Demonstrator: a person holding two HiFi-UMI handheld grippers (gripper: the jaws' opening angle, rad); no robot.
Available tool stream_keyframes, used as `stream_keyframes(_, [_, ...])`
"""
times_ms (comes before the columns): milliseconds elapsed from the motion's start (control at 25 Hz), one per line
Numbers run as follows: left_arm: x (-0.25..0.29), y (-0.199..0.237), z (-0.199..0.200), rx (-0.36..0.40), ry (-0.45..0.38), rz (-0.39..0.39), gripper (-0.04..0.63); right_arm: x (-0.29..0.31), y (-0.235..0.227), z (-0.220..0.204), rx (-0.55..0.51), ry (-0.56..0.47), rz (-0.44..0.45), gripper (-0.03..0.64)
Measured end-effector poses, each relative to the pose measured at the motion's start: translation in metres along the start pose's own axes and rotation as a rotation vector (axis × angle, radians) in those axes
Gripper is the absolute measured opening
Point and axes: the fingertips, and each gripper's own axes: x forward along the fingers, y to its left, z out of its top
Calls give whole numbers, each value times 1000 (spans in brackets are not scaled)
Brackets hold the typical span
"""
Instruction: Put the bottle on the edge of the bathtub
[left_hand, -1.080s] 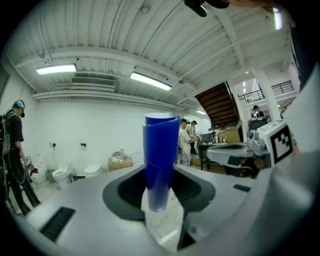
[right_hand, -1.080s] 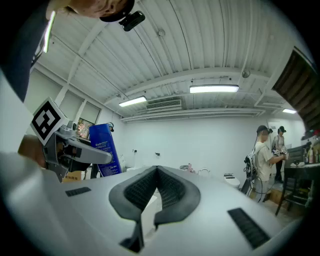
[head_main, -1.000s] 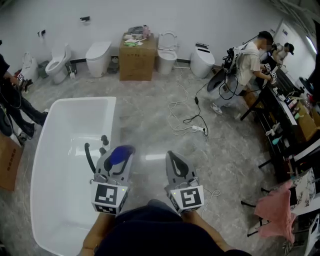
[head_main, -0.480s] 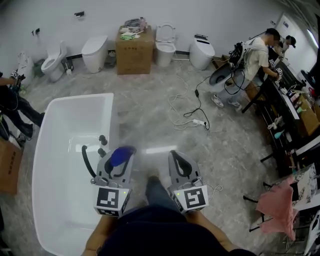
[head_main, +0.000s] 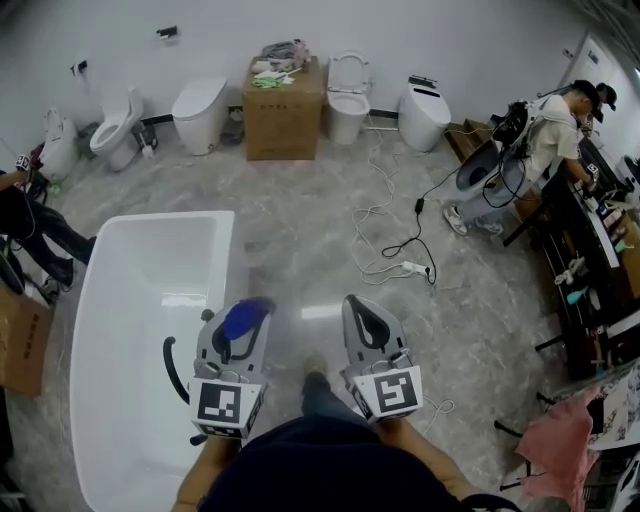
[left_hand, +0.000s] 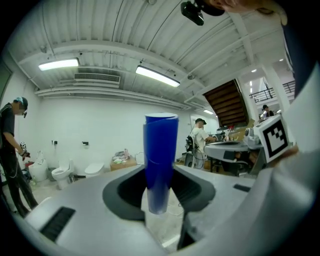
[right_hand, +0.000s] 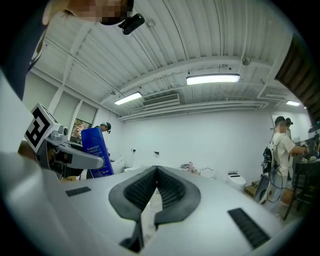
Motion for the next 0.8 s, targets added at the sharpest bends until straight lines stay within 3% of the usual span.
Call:
stream_keyframes(480, [136,37,15,-8,44,93,150,123,-102,-20,44,74,59,17])
stream_keyframes(600, [161,39,21,-15,55,124,150,145,-125,-20,53,34,82,17])
stream_keyframes(800, [187,46,18,-9,58,131,150,169,-142,-34,95,63,89,17])
